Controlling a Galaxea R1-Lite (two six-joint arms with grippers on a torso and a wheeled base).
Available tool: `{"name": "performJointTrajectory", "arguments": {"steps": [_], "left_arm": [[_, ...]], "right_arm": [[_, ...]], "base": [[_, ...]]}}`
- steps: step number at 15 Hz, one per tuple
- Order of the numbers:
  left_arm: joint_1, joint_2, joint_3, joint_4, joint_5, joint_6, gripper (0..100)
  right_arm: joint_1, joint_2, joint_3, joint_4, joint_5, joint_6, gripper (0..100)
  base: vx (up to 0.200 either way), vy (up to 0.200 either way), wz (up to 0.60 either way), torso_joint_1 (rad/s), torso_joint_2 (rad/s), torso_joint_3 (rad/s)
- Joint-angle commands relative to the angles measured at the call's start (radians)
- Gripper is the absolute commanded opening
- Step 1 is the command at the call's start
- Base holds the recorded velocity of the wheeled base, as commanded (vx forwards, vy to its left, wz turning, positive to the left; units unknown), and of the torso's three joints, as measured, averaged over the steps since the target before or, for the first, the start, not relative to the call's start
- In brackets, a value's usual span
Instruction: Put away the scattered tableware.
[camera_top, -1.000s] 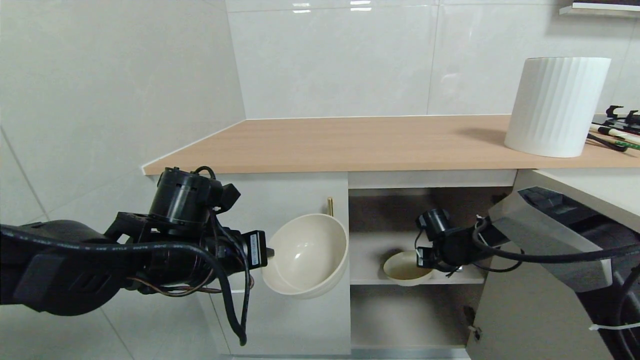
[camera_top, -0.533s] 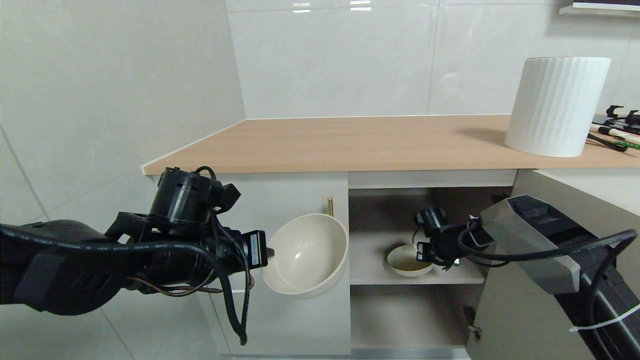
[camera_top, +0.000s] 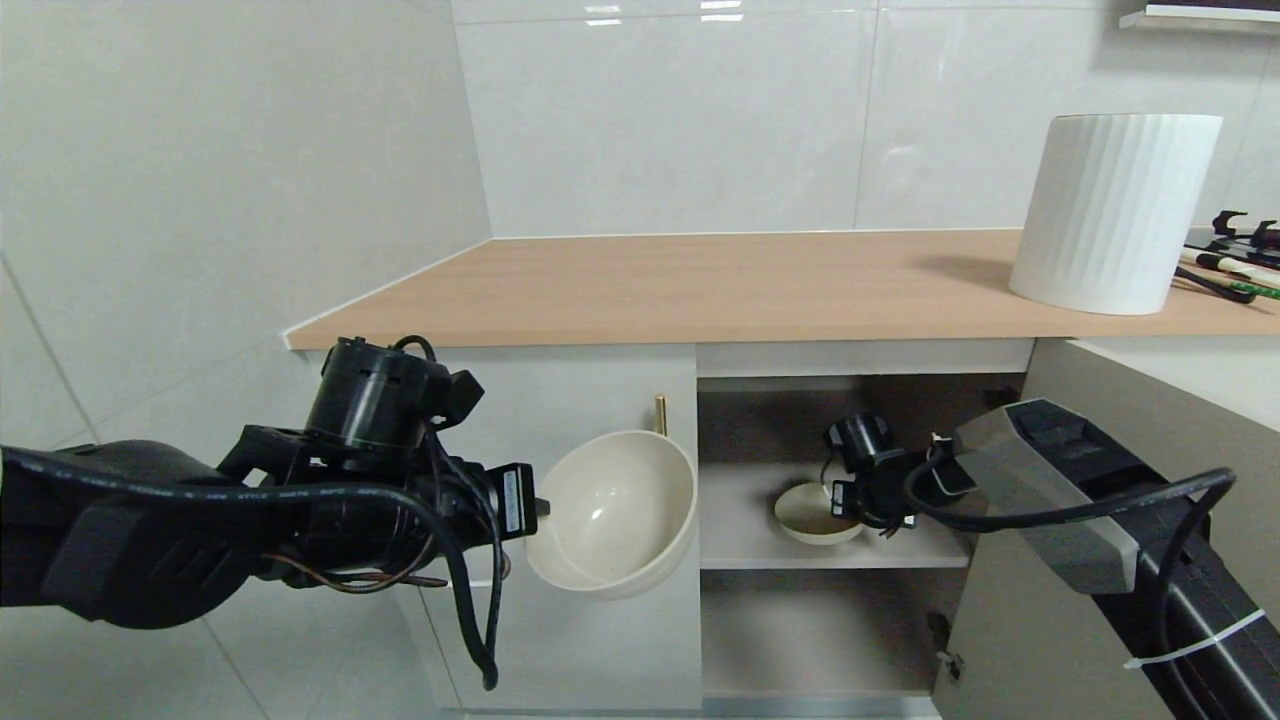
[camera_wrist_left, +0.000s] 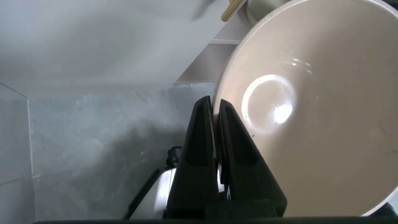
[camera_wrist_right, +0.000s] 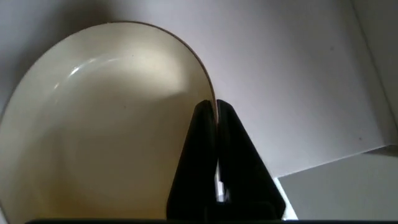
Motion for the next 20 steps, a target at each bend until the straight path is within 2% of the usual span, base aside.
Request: {"name": "performJointTrajectory", "arguments": {"steps": [1, 6, 9, 10, 13, 14, 15, 16, 18, 20], "left_arm": [[0.000, 0.003, 0.000, -0.001, 0.000, 0.000, 0], [0.000, 0.017, -0.008, -0.002, 0.000, -0.002, 0], [-0.034, 0.111, -0.049, -0.008, 0.018, -0.003, 0], [-0.046, 0.126, -0.052, -0.008, 0.025, -0.002, 0], [-0.106, 0.192, -0.054, -0.007, 0.057, -0.002, 0], [-0.112, 0.201, -0.054, -0.007, 0.061, -0.002, 0], [-0.141, 0.227, -0.054, -0.007, 0.072, 0.000, 0], [-0.163, 0.240, -0.057, -0.007, 0.081, -0.002, 0], [-0.187, 0.257, -0.061, -0.005, 0.083, -0.002, 0], [-0.193, 0.258, -0.067, -0.005, 0.083, -0.002, 0]], "right_arm": [[0.001, 0.004, -0.018, 0.000, -0.003, 0.008, 100], [0.002, -0.062, 0.000, 0.004, -0.003, 0.069, 100], [0.040, -0.343, 0.273, 0.023, 0.072, 0.109, 100], [0.051, -0.395, 0.322, 0.023, 0.094, 0.109, 100], [0.179, -0.744, 0.600, 0.024, 0.220, 0.065, 100], [0.194, -0.786, 0.629, 0.024, 0.232, 0.046, 100], [0.254, -0.902, 0.696, 0.026, 0.278, 0.005, 100], [0.275, -0.933, 0.712, 0.035, 0.290, 0.002, 100], [0.367, -1.010, 0.718, 0.153, 0.319, -0.004, 100], [0.422, -1.018, 0.724, 0.173, 0.321, -0.004, 100]], "base": [[0.000, 0.000, 0.00, 0.000, 0.00, 0.000], [0.000, 0.000, 0.00, 0.000, 0.00, 0.000], [0.000, 0.000, 0.00, 0.000, 0.00, 0.000], [0.000, 0.000, 0.00, 0.000, 0.00, 0.000], [0.000, 0.000, 0.00, 0.000, 0.00, 0.000], [0.000, 0.000, 0.00, 0.000, 0.00, 0.000], [0.000, 0.000, 0.00, 0.000, 0.00, 0.000], [0.000, 0.000, 0.00, 0.000, 0.00, 0.000], [0.000, 0.000, 0.00, 0.000, 0.00, 0.000], [0.000, 0.000, 0.00, 0.000, 0.00, 0.000]]}}
